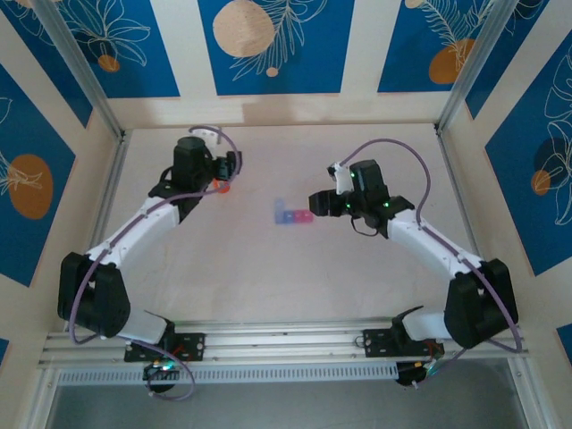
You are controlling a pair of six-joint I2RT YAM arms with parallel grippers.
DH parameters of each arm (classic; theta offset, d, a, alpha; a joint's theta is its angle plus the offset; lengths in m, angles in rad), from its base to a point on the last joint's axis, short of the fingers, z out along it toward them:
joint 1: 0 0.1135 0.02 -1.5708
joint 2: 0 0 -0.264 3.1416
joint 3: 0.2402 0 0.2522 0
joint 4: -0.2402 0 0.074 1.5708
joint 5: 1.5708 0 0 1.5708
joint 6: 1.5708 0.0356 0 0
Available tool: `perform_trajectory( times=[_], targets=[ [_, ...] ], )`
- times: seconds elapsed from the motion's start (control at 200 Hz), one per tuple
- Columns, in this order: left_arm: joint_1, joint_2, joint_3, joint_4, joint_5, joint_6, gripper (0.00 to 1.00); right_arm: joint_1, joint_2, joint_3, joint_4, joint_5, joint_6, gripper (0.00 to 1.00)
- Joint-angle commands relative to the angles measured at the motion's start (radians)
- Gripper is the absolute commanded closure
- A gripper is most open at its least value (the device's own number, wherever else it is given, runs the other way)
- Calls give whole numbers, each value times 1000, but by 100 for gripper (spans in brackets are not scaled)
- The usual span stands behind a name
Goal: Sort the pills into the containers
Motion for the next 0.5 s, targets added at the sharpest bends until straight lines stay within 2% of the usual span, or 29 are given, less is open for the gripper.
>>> perform_trajectory(
  times=[0.0,0.225,0.495],
  targets=[
    [53,22,-32,-69,-105,-181,14,16,-45,-49,118,25,-37,34],
    [80,110,-64,51,-83,-244,8,24,-47,-75,141,29,-63,30],
    [86,321,139,-88,-115,-200,4,25,-36,-74,148,11,-62,29]
  ],
)
